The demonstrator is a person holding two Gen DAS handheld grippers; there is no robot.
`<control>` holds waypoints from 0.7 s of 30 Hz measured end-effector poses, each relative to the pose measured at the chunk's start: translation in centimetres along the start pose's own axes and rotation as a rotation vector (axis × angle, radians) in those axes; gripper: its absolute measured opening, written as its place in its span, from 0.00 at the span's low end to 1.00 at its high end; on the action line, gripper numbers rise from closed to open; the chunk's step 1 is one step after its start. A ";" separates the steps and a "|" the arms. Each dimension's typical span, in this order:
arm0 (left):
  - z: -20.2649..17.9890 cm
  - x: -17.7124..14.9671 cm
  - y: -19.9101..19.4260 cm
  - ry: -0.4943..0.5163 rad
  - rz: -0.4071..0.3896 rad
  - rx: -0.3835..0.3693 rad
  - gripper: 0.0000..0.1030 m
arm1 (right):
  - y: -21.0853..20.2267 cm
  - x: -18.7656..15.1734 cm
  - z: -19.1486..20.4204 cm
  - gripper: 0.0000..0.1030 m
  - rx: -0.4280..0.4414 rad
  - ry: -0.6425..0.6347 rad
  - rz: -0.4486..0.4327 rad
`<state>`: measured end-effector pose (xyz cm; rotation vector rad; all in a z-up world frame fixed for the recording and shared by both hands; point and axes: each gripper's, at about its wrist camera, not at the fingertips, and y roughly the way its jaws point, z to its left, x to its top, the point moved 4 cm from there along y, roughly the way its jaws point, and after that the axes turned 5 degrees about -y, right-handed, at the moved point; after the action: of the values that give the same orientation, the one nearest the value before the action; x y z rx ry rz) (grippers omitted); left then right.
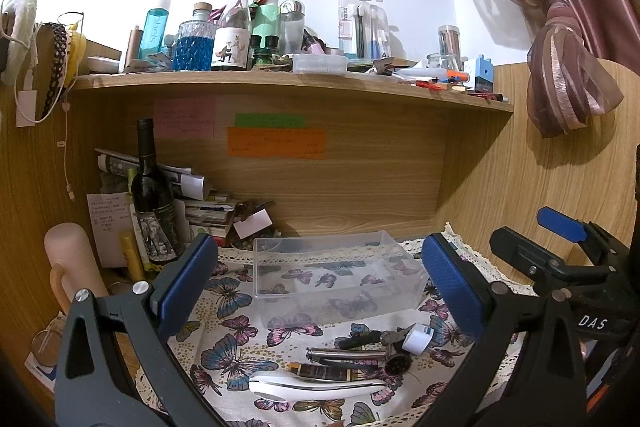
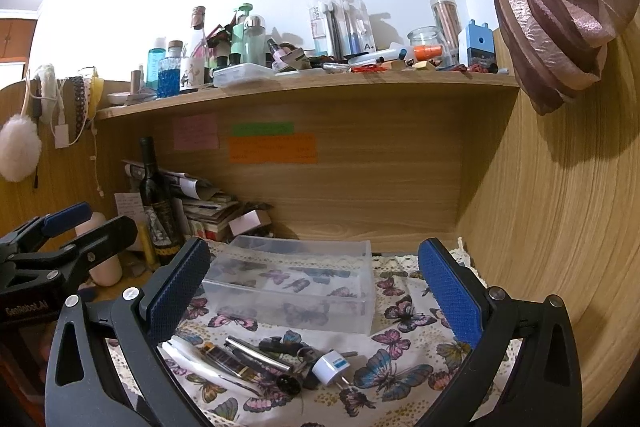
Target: Organize rigid objects
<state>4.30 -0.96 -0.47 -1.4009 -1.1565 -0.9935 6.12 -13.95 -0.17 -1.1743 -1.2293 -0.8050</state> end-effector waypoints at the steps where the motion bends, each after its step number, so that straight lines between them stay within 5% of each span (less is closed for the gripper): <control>1: 0.1 0.0 0.0 0.000 0.000 0.001 1.00 | -0.1 0.0 0.1 1.00 0.000 0.000 0.000; 21: 0.0 0.0 0.2 -0.011 0.019 -0.010 1.00 | 0.1 -0.1 0.0 1.00 0.001 -0.001 0.007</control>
<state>4.52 -0.94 -0.53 -1.4242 -1.1464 -0.9806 6.15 -13.93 -0.30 -1.1775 -1.2260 -0.7989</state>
